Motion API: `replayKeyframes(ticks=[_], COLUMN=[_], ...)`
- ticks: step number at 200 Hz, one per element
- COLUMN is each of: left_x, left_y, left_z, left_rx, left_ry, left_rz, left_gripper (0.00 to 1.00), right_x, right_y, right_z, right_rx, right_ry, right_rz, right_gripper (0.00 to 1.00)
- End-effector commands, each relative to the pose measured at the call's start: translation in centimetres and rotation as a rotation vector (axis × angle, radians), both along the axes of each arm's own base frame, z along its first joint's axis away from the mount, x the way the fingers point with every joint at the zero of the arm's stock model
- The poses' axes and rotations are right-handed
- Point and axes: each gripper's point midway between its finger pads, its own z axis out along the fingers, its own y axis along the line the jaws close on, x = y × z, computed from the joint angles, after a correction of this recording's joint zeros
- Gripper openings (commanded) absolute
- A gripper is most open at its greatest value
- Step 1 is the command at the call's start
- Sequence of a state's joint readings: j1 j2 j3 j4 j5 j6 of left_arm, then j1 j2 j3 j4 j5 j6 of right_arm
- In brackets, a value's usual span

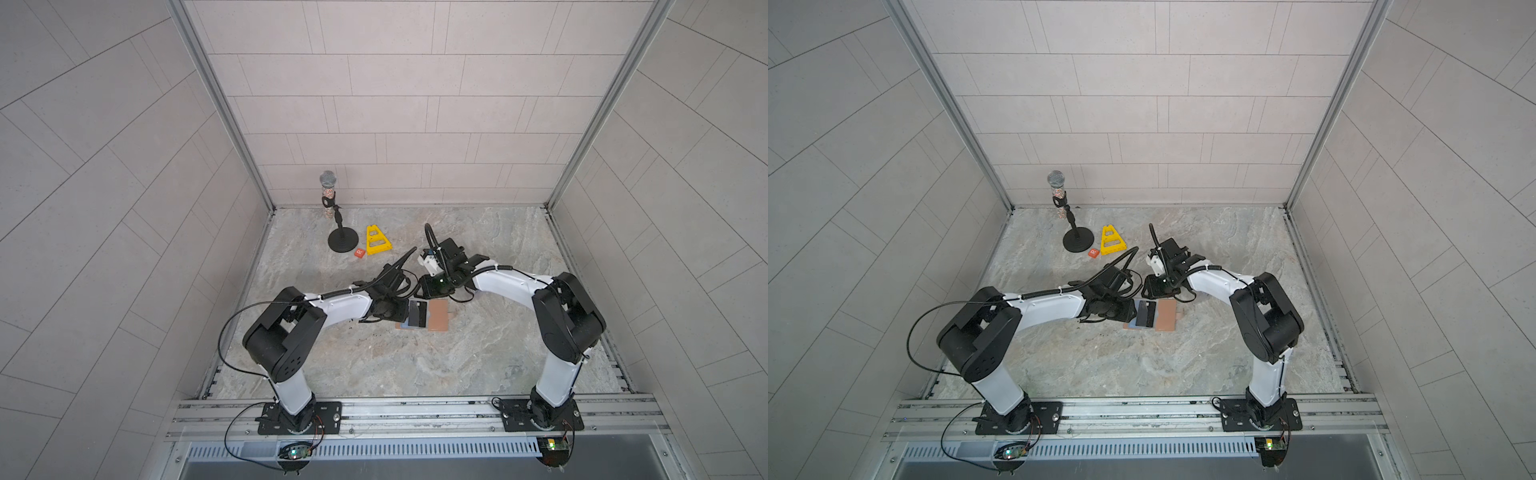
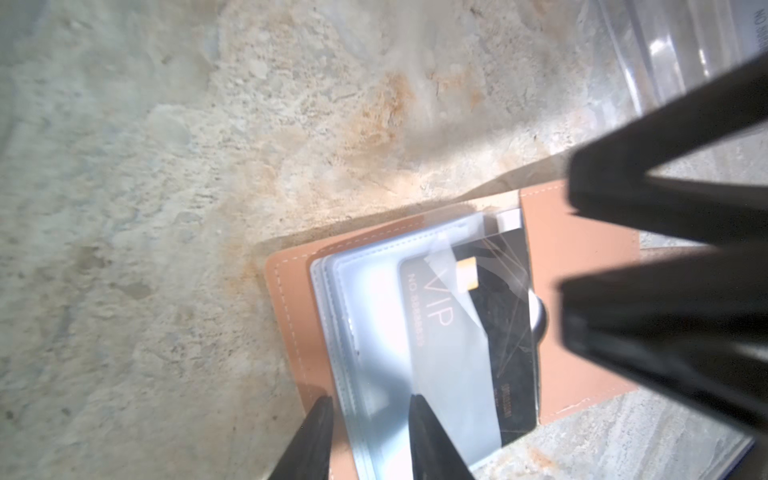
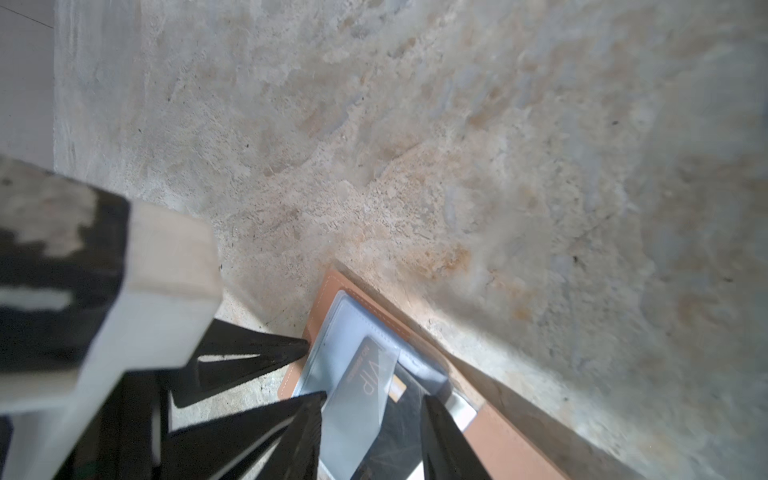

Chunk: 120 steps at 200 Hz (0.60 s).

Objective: Insert credit cards into a card holder
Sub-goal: Insert the credit card into the card slot.

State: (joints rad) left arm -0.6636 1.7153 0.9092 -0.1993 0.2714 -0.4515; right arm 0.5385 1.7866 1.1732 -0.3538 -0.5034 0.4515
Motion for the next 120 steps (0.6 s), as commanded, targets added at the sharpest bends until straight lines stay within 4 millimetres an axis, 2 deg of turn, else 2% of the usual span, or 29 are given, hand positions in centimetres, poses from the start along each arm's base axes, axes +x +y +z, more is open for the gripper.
replayKeyframes(ticks=[1, 41, 120], left_x=[-1.2, -1.2, -1.2], left_y=[1.6, 1.7, 1.6], left_z=[-1.3, -1.1, -1.2], left_rx=[0.062, 0.062, 0.057], left_ry=[0.041, 0.035, 0.039], left_rz=[0.006, 0.008, 0.007], left_gripper=[0.37, 0.37, 0.36], right_x=[-1.6, -3.6, -4.0], right_y=[-0.8, -1.4, -0.2], right_z=[-1.0, -3.0, -3.9], right_rx=[-0.017, 0.014, 0.069], right_ry=[0.043, 0.109, 0.15], right_rz=[-0.029, -0.083, -0.099], right_gripper=[0.4, 0.4, 0.4])
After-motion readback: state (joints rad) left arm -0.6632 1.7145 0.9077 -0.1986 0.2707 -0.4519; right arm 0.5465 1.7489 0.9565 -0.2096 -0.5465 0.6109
